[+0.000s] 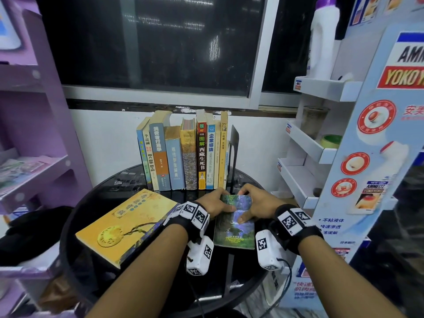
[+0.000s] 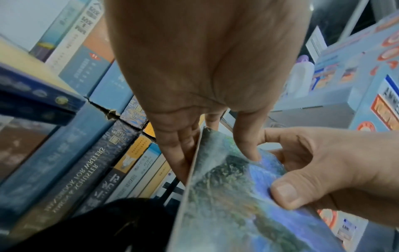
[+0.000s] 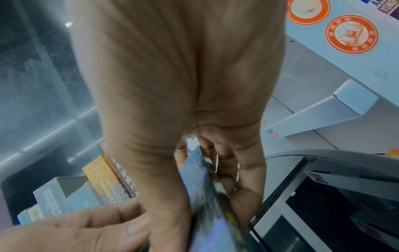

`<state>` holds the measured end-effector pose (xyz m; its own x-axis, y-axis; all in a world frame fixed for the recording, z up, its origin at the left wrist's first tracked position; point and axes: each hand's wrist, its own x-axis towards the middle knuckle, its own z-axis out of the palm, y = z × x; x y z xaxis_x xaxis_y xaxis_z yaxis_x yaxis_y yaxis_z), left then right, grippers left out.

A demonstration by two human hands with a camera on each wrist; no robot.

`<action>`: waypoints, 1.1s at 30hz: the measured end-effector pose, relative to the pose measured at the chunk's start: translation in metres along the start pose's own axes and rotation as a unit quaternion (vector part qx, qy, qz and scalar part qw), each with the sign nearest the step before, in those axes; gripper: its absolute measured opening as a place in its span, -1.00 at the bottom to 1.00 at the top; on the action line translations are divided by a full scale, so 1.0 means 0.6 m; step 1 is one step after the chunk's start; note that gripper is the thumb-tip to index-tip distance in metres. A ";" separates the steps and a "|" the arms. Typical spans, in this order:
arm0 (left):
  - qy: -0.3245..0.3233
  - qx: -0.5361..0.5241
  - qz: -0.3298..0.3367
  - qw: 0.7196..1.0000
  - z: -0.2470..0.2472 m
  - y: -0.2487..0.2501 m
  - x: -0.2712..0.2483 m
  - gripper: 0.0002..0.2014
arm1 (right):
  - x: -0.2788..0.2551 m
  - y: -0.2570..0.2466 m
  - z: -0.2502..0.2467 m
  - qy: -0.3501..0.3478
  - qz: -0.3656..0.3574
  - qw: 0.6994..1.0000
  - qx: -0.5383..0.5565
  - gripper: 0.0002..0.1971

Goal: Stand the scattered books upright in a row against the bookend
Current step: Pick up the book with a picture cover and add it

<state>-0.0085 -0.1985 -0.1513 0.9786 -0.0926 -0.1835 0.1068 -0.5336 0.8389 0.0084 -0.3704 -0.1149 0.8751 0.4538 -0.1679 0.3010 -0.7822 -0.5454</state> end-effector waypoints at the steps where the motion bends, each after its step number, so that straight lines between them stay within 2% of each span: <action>1: 0.005 -0.029 0.002 1.000 -0.002 0.000 0.002 -0.51 | 0.000 -0.003 -0.003 0.004 -0.003 1.000 0.003 -0.33; 6: 0.029 -0.161 0.010 0.986 -0.014 0.001 0.002 -0.74 | 0.000 -0.014 -0.015 0.040 -0.022 0.999 0.028 -0.42; 10: 0.045 -0.210 0.043 0.976 -0.027 0.008 -0.003 -0.73 | -0.002 -0.025 -0.019 0.066 -0.040 0.993 0.085 -0.59; 13: 0.049 -0.226 0.071 0.970 -0.037 0.014 -0.003 -0.72 | -0.006 -0.035 -0.024 0.054 -0.047 0.988 0.139 -0.69; 18: 0.067 -0.259 0.089 0.959 -0.050 0.033 0.000 -0.67 | -0.007 -0.049 -0.041 0.041 -0.071 0.986 0.148 -0.64; 21: 0.092 -0.213 0.097 0.968 -0.058 0.048 0.003 -0.65 | -0.009 -0.052 -0.052 0.072 -0.075 0.986 0.128 -0.62; 24: 0.136 -0.104 0.100 0.980 -0.072 0.067 0.010 -0.58 | -0.011 -0.052 -0.060 0.107 -0.080 0.984 0.115 -0.64; 26: 0.172 -0.057 0.121 0.976 -0.085 0.082 0.011 -0.57 | -0.010 -0.050 -0.062 0.137 -0.080 0.982 0.105 -0.63; 28: 0.227 -0.006 0.162 0.960 -0.098 0.099 0.010 -0.61 | -0.003 -0.046 -0.062 0.170 -0.080 0.978 0.088 -0.64; 33: 0.358 0.097 0.277 0.886 -0.133 0.143 0.012 -0.66 | 0.010 -0.043 -0.061 0.225 -0.054 0.972 0.050 -0.62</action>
<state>0.0219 -0.1779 -0.0398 0.7395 0.1343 0.6597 -0.3891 -0.7144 0.5816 0.0199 -0.3634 -0.0718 0.9241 0.2819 0.2582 0.3822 -0.6841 -0.6212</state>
